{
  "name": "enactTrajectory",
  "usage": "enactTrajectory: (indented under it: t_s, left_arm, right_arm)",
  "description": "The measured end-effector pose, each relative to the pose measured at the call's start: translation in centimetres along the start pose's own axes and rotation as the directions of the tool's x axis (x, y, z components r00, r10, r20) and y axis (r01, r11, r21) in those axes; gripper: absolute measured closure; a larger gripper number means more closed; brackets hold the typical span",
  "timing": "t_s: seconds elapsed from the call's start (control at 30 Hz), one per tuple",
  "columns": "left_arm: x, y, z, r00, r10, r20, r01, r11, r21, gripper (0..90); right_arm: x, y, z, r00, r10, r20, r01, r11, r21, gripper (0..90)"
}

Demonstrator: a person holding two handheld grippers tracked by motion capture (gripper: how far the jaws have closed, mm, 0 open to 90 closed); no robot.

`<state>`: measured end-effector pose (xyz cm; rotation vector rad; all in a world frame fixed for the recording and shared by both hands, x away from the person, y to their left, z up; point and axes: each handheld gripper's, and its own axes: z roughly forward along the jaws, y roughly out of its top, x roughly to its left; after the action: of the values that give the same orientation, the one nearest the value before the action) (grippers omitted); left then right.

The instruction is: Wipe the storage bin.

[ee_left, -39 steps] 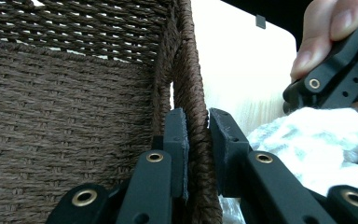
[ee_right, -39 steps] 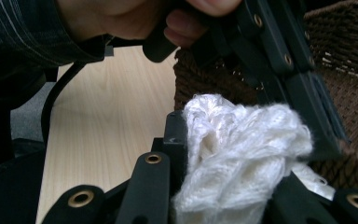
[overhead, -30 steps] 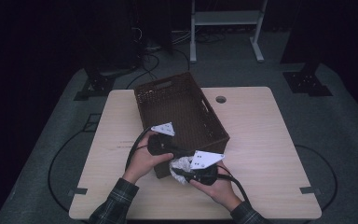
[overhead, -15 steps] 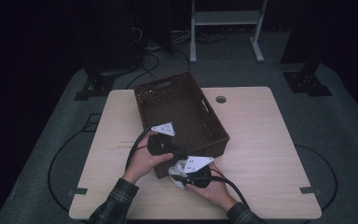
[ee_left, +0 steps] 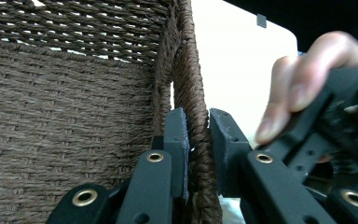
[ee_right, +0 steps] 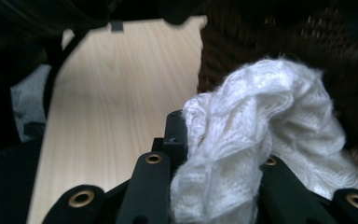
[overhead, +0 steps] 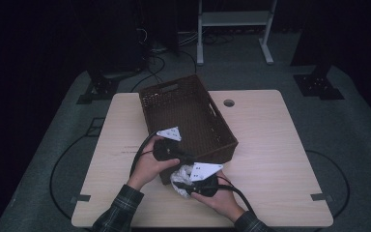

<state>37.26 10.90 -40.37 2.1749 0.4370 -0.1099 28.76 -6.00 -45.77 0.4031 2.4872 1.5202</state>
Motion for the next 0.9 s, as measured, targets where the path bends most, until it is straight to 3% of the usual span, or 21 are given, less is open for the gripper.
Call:
enactTrajectory:
  t_s: [0.4,0.6,0.9]
  left_arm:
    - [0.0,0.0,0.0,1.0000,-0.001,-0.001,0.001,1.0000,0.002,77.1]
    - [0.0,0.0,0.0,1.0000,-0.001,-0.001,0.001,1.0000,0.000,77.1]
    - [0.0,0.0,0.0,1.0000,-0.003,0.000,0.003,1.0000,0.000,77.1]
  right_arm:
    - [0.8,2.5,-0.6,0.9992,-0.032,-0.022,0.030,0.995,-0.094,75.7]
    - [0.7,2.3,0.1,0.9994,-0.023,-0.027,0.021,0.997,-0.073,75.8]
    - [0.6,0.6,2.2,0.9991,-0.020,-0.037,0.020,1.000,0.007,75.8]
